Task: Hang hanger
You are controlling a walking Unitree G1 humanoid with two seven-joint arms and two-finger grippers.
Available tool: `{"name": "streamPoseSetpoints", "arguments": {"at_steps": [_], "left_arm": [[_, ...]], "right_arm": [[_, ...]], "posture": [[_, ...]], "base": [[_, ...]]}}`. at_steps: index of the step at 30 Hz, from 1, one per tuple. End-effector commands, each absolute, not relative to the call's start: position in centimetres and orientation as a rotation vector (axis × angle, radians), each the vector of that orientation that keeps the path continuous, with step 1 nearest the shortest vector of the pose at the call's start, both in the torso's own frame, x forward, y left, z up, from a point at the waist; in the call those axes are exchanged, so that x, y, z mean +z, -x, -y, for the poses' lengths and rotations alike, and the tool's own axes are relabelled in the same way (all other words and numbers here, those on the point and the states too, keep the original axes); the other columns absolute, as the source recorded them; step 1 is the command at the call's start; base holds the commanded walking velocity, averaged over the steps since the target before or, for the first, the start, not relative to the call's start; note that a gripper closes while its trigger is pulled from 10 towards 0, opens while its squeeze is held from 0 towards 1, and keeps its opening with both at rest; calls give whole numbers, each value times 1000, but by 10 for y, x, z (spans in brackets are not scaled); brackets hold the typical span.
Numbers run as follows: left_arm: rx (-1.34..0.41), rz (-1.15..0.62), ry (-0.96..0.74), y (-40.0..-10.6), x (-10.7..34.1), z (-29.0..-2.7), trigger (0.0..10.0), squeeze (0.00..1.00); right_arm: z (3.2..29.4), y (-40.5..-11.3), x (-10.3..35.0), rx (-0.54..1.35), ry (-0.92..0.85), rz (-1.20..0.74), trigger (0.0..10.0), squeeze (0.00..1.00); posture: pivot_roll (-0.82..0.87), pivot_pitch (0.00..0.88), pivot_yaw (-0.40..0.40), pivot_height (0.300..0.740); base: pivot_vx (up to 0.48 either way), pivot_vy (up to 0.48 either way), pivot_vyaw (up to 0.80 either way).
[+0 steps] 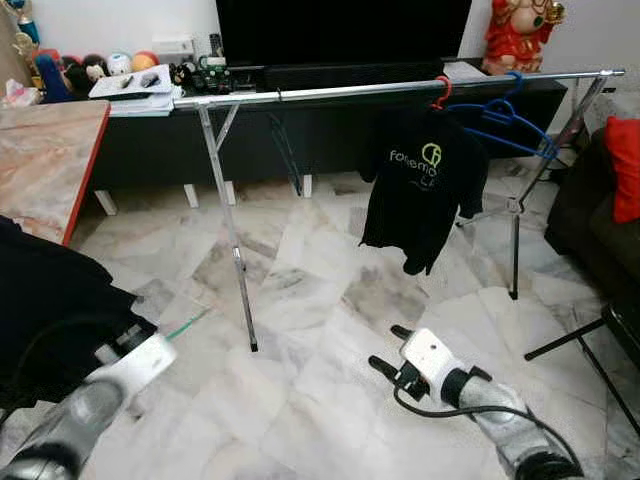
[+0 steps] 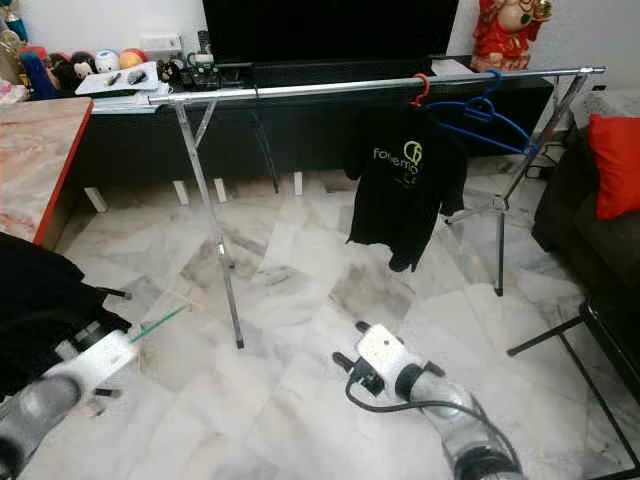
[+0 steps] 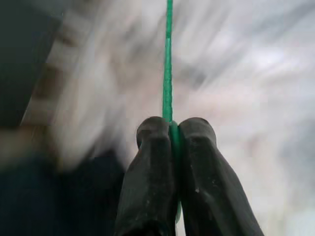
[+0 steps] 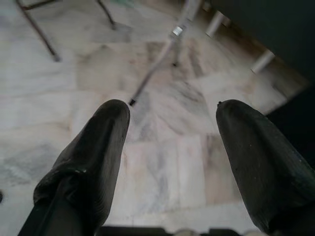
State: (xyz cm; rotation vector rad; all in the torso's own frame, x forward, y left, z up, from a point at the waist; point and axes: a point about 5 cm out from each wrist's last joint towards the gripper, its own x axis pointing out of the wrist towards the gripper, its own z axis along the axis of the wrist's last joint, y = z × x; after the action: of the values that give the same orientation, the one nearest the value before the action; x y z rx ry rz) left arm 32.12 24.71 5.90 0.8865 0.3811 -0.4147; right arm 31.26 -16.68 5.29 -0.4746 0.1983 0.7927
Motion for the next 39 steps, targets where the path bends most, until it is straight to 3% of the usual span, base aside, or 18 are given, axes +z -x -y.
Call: {"name": "streamPoseSetpoints", "arguments": {"at_steps": [1,6,16,22,28,39], "left_arm": [[-576,-330,-915,-322,59,-225,10000,0],[-977,-295,-1000,-321,61,-178,10000,0],[-1407,-226,-1165,-312,75,-136,10000,0],[-1525,-134,-1153,-310,93,-111,10000,0],[-1529,-9,-1190,-314,112,-84,10000,0],[-1587,-9,-1111,-308,121,-62,10000,0]], "right_arm": [[165,-313,60,867,472,-172,10000,0],[167,-303,62,1119,509,-246,10000,0],[167,-282,61,1477,522,-369,10000,0],[160,-288,54,1408,579,-379,10000,0],[151,-304,58,1254,671,-319,10000,0],[148,-305,54,1223,736,-306,10000,0]], "posture": [[65,94,-4,740],[55,90,0,740],[60,83,-8,740],[67,78,-14,740],[68,67,-19,740],[69,75,-25,740]], "base": [[0,0,0],[0,0,0],[0,0,0],[0,0,0],[0,0,0],[0,0,0]]}}
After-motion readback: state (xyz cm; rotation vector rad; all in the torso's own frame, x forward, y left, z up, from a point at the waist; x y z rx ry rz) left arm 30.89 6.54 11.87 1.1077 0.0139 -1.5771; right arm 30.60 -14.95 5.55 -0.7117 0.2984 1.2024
